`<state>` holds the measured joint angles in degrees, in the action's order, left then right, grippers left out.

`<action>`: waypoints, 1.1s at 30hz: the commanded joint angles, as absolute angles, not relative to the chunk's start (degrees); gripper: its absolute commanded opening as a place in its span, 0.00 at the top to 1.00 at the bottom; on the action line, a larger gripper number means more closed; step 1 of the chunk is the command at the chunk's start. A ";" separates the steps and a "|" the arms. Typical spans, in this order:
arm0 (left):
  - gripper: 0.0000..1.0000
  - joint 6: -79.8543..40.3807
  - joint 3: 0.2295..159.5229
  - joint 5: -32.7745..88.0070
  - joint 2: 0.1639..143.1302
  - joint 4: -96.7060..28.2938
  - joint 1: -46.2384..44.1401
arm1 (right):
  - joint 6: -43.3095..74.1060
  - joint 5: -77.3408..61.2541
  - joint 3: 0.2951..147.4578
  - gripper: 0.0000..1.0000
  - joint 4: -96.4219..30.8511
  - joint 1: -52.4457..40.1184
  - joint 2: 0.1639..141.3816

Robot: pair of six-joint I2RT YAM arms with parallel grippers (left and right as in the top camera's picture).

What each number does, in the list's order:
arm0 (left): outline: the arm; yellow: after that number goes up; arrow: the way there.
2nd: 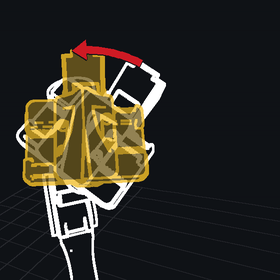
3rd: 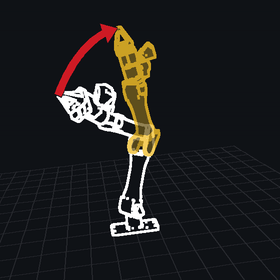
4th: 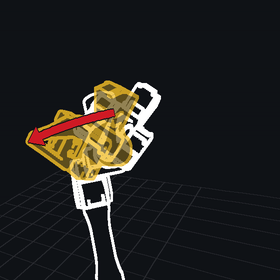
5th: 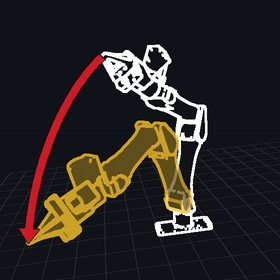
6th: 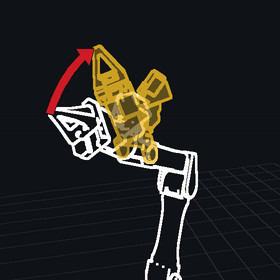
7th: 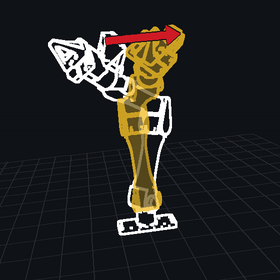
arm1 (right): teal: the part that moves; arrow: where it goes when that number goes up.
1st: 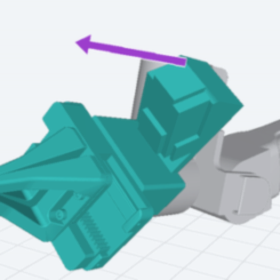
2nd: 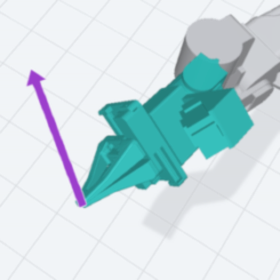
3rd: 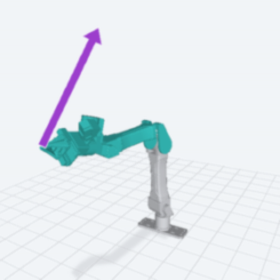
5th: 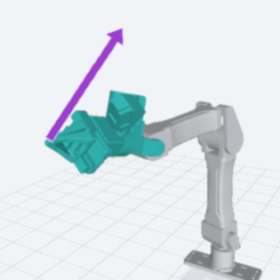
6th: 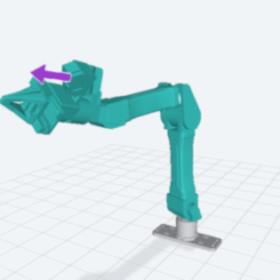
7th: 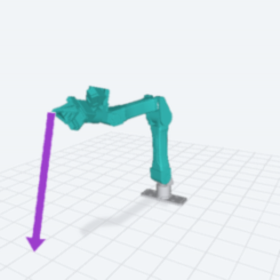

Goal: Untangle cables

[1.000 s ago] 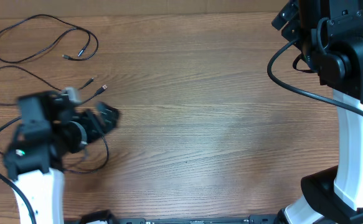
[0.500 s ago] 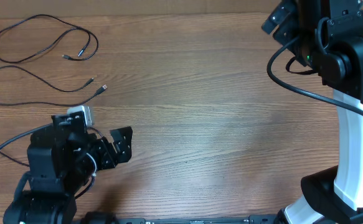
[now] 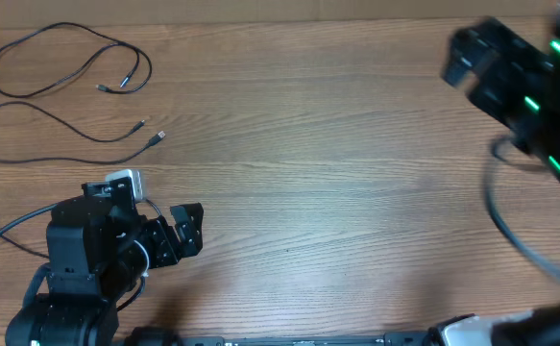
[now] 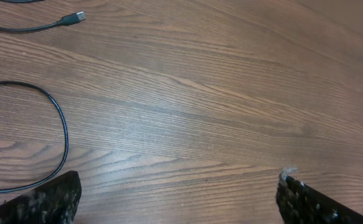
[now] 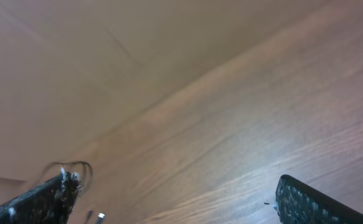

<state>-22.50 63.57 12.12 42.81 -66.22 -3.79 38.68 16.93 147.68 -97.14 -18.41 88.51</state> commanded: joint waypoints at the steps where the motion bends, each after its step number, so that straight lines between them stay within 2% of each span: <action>1: 0.00 -23.16 64.34 11.42 42.72 -66.22 -4.14 | 35.90 17.91 145.58 0.00 -97.03 -18.37 82.28; 8: 0.00 -23.16 64.34 11.42 42.72 -66.22 -4.16 | 36.14 18.44 131.66 0.00 -96.99 -18.35 68.38; 12: 0.00 -23.16 64.34 11.42 42.72 -66.22 -4.14 | 39.68 23.79 120.64 0.00 -96.62 -18.35 59.18; 22: 0.00 -23.16 64.34 11.44 42.72 -66.22 -4.14 | 39.05 28.82 93.25 0.00 -81.56 -18.35 34.44; 33: 0.01 -23.16 64.34 11.44 42.72 -66.22 -4.14 | 36.80 30.87 82.87 0.00 -71.70 -18.35 31.62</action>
<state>-22.50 63.59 11.73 42.81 -66.26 -3.79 37.50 29.43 83.77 -72.90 -18.39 31.40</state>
